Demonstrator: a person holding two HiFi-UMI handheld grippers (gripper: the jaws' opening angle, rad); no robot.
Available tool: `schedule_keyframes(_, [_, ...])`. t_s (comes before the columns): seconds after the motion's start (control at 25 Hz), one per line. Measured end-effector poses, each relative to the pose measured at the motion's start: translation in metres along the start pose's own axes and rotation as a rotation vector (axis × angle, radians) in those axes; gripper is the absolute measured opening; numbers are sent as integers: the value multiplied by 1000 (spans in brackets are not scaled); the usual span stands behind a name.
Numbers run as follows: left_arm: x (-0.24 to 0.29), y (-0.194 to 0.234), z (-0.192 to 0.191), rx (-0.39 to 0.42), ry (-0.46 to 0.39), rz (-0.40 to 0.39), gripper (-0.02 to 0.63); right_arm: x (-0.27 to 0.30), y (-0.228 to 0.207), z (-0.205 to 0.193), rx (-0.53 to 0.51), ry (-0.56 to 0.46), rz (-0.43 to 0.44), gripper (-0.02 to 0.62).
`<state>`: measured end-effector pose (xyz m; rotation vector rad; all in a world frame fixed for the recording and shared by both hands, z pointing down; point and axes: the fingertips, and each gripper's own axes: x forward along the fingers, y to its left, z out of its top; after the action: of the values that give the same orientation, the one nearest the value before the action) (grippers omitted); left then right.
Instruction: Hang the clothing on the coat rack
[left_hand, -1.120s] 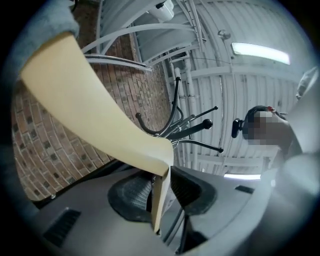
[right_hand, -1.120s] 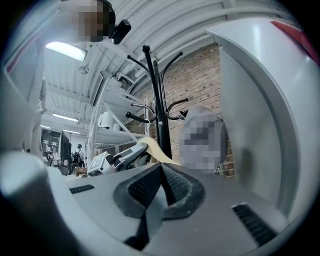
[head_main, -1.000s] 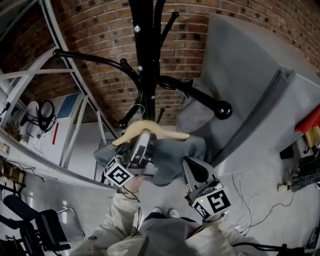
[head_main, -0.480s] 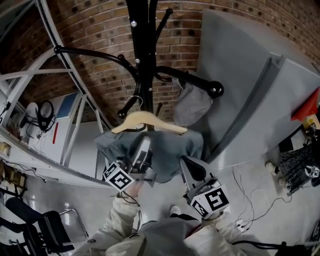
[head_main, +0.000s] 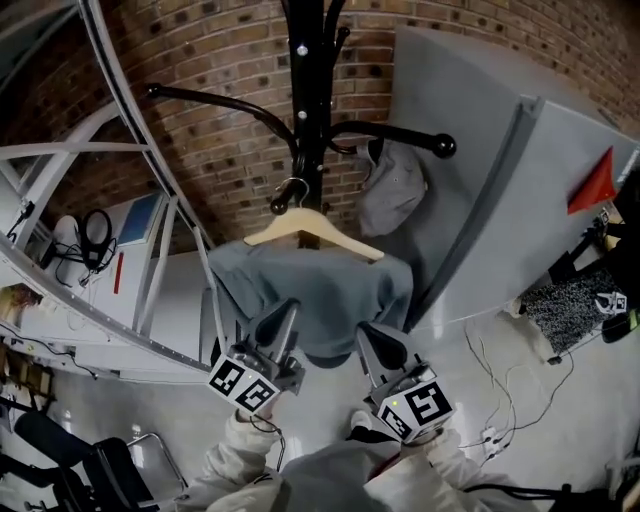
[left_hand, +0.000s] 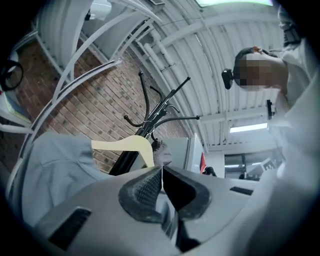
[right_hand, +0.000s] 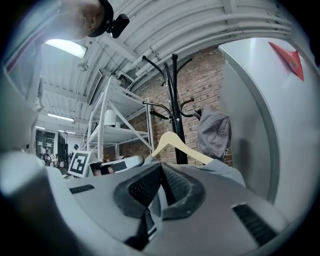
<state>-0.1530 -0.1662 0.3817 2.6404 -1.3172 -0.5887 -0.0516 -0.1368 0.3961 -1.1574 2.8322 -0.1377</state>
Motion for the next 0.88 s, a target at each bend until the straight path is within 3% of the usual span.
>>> schedule_keyframes(0.16, [-23, -11, -1, 72, 33, 9, 9, -10, 19, -3, -6, -1, -21, 25])
schedule_keyframes(0.36, [-56, -34, -8, 99, 66, 6, 9, -33, 47, -8, -5, 3, -56, 25])
schedule_keyframes(0.52, [-87, -55, -7, 183, 85, 25, 9, -52, 71, -11, -16, -1, -81, 25])
schedule_keyframes(0.88, [-172, -89, -16, 267, 153, 127, 8, -91, 127, -31, -31, 25, -116, 25])
